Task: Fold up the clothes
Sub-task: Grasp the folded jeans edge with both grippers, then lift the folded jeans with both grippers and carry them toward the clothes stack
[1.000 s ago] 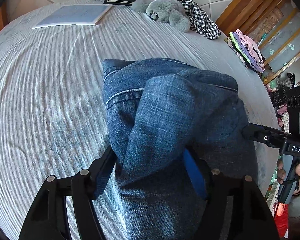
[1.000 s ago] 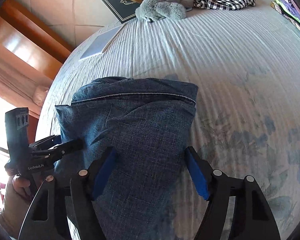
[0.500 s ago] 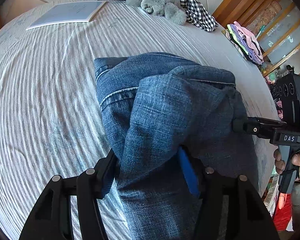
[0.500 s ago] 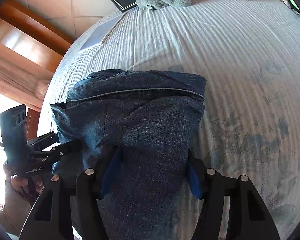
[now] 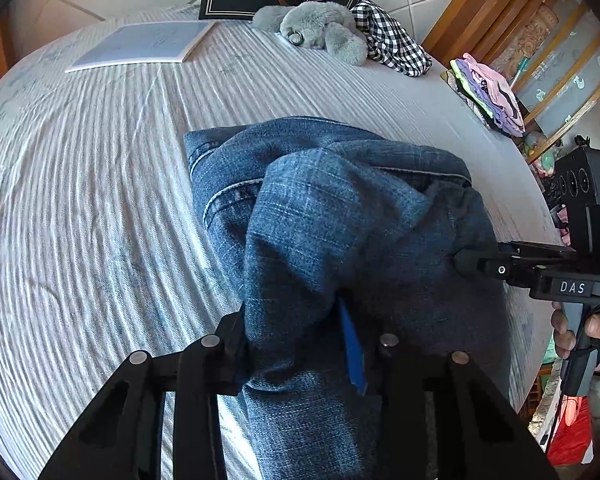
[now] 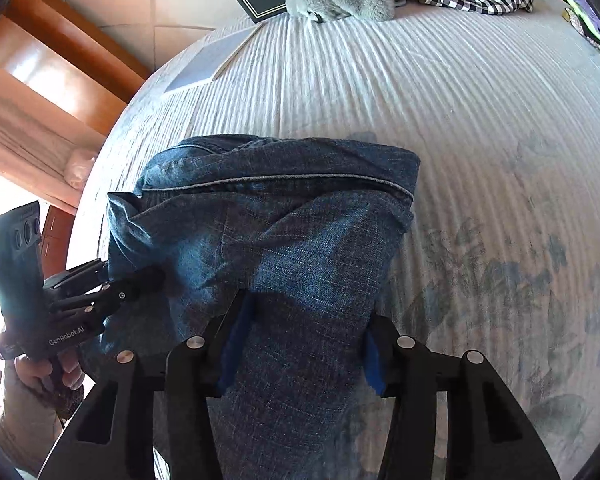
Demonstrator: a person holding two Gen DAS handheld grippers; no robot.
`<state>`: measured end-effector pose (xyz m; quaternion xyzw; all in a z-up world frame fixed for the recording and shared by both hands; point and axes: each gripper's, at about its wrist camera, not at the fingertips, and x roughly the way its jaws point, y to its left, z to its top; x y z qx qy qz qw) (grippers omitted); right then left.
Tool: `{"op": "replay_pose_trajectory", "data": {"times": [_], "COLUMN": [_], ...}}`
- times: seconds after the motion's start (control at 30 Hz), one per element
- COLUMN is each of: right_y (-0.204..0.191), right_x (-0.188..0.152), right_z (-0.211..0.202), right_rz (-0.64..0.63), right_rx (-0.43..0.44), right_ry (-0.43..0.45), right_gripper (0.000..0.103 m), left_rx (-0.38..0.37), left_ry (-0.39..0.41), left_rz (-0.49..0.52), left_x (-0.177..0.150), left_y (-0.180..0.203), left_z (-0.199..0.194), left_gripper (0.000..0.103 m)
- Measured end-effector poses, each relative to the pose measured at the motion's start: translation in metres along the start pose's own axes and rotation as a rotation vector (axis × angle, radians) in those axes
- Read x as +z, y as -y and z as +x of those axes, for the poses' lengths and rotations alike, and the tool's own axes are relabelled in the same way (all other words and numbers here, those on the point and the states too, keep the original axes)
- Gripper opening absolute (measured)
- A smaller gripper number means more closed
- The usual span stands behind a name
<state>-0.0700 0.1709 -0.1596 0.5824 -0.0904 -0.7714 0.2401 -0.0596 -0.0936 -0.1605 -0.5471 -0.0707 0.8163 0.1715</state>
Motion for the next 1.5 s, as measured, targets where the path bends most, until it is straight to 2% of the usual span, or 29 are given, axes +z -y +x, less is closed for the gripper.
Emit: {"op": "replay_pose_trajectory", "data": {"times": [0.1, 0.17, 0.2, 0.23, 0.37, 0.47, 0.6, 0.73, 0.87, 1.03, 1.2, 1.37, 1.5], "right_y": [0.003, 0.002, 0.002, 0.002, 0.013, 0.024, 0.04, 0.087, 0.15, 0.255, 0.354, 0.425, 0.469], "right_x": [0.003, 0.003, 0.003, 0.002, 0.002, 0.002, 0.002, 0.007, 0.022, 0.068, 0.148, 0.236, 0.301], "right_z": [0.004, -0.006, -0.013, -0.021, -0.052, -0.077, -0.11, -0.16, -0.209, -0.264, -0.323, -0.366, -0.364], "right_rz": [0.027, 0.029, 0.03, 0.032, 0.047, 0.06, 0.078, 0.104, 0.123, 0.127, 0.049, -0.034, -0.046], "right_rx": [0.023, 0.045, 0.064, 0.083, 0.103, 0.107, 0.111, 0.065, -0.003, -0.057, -0.097, -0.131, -0.101], "right_ry": [0.007, 0.048, 0.074, 0.101, 0.185, 0.242, 0.319, 0.381, 0.431, 0.441, 0.404, 0.364, 0.333], "right_gripper": [0.048, 0.039, 0.025, 0.02, 0.019, 0.018, 0.018, 0.018, 0.018, 0.018, 0.018, 0.018, 0.018], "left_rx": [-0.002, 0.032, 0.042, 0.038, 0.026, 0.035, -0.005, -0.038, -0.073, -0.106, -0.134, -0.146, -0.133], "left_ry": [0.009, 0.041, 0.061, 0.085, 0.15, 0.168, 0.188, 0.198, 0.189, 0.199, 0.216, 0.215, 0.188], "left_rz": [-0.013, 0.022, 0.041, 0.057, 0.118, 0.153, 0.207, 0.268, 0.304, 0.308, 0.229, 0.16, 0.121], "left_x": [0.003, 0.005, 0.006, 0.009, 0.024, 0.036, 0.061, 0.093, 0.134, 0.198, 0.278, 0.355, 0.405], "left_y": [-0.001, 0.013, 0.022, 0.03, 0.058, 0.08, 0.125, 0.188, 0.265, 0.368, 0.455, 0.511, 0.529], "left_z": [0.001, -0.009, -0.016, -0.025, -0.055, -0.06, -0.055, -0.04, 0.0, 0.06, 0.11, 0.151, 0.188], "left_gripper": [0.033, 0.022, 0.021, 0.019, 0.019, 0.018, 0.018, 0.018, 0.018, 0.018, 0.018, 0.018, 0.018]}}
